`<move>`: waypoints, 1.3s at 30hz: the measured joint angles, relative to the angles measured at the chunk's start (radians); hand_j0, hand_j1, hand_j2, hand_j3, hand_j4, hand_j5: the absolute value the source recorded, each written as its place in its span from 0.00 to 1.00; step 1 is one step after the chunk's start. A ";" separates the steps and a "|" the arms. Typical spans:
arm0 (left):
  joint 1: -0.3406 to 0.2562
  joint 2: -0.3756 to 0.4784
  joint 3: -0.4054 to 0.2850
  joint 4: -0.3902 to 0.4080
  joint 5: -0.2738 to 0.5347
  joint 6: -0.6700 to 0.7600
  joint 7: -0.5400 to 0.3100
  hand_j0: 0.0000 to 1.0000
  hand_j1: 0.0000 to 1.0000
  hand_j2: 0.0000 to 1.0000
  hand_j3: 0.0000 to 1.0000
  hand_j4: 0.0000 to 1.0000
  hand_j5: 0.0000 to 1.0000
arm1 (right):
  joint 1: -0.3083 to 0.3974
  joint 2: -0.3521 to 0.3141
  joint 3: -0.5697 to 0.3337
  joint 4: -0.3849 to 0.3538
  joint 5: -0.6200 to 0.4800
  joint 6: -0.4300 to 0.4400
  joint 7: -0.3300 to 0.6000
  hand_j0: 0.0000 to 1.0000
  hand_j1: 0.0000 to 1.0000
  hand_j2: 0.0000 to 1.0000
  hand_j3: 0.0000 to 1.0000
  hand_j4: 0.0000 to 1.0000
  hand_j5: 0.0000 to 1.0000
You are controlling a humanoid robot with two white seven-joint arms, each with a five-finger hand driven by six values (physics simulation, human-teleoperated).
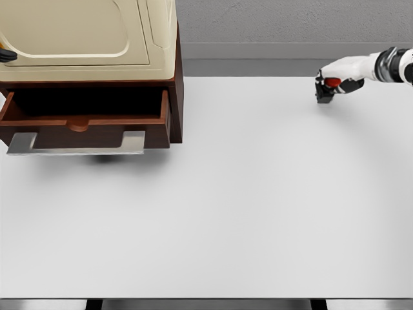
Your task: Open the cabinet drawer with left arm, and place a switch into the drawer with right arm
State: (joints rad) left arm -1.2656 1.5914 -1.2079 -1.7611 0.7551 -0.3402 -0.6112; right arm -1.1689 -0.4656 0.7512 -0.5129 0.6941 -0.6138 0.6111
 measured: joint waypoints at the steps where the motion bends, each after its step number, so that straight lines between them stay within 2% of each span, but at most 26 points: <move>1: 0.000 0.000 0.000 0.000 0.000 0.000 0.000 1.00 1.00 1.00 1.00 1.00 1.00 | -0.002 0.003 -0.001 -0.003 0.000 0.000 0.000 0.40 0.40 0.40 0.40 0.40 0.40; 6: 0.000 0.000 0.000 0.002 -0.002 -0.003 0.000 1.00 1.00 1.00 1.00 1.00 1.00 | -0.023 0.028 -0.002 -0.019 -0.022 0.000 0.000 0.41 0.41 0.41 0.41 0.41 0.41; 13: 0.000 0.001 0.000 0.006 -0.004 -0.006 0.000 1.00 1.00 1.00 1.00 1.00 1.00 | -0.011 0.031 0.022 -0.198 -0.059 -0.001 0.000 0.42 0.42 0.42 0.42 0.42 0.42; 20: 0.000 0.004 0.002 0.007 -0.005 -0.007 0.000 1.00 1.00 1.00 1.00 1.00 1.00 | 0.012 -0.012 0.132 -0.437 -0.118 -0.001 0.001 0.42 0.42 0.42 0.42 0.42 0.42; 26: 0.000 0.003 0.002 0.006 -0.004 -0.007 0.000 1.00 1.00 1.00 1.00 1.00 1.00 | 0.008 -0.087 0.221 -0.667 -0.219 -0.001 0.001 0.42 0.42 0.42 0.42 0.42 0.42; 30: 0.000 0.002 0.002 0.005 -0.004 -0.006 0.000 1.00 1.00 1.00 1.00 1.00 1.00 | -0.003 -0.107 0.282 -0.803 -0.254 -0.001 0.001 0.42 0.42 0.42 0.42 0.42 0.42; 33: 0.000 -0.001 0.003 0.004 -0.003 -0.004 0.000 1.00 1.00 1.00 1.00 1.00 1.00 | -0.018 -0.104 0.300 -0.849 -0.270 -0.001 0.001 0.42 0.42 0.42 0.42 0.42 0.42; 39: 0.000 0.000 0.011 0.004 -0.003 -0.002 0.000 1.00 1.00 1.00 1.00 1.00 1.00 | -0.098 -0.055 0.352 -0.873 -0.298 -0.003 0.001 0.42 0.42 0.42 0.42 0.42 0.42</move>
State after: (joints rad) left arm -1.2655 1.5915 -1.1970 -1.7569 0.7526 -0.3424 -0.6113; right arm -1.2670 -0.5210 1.1033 -1.3858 0.3962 -0.6169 0.6117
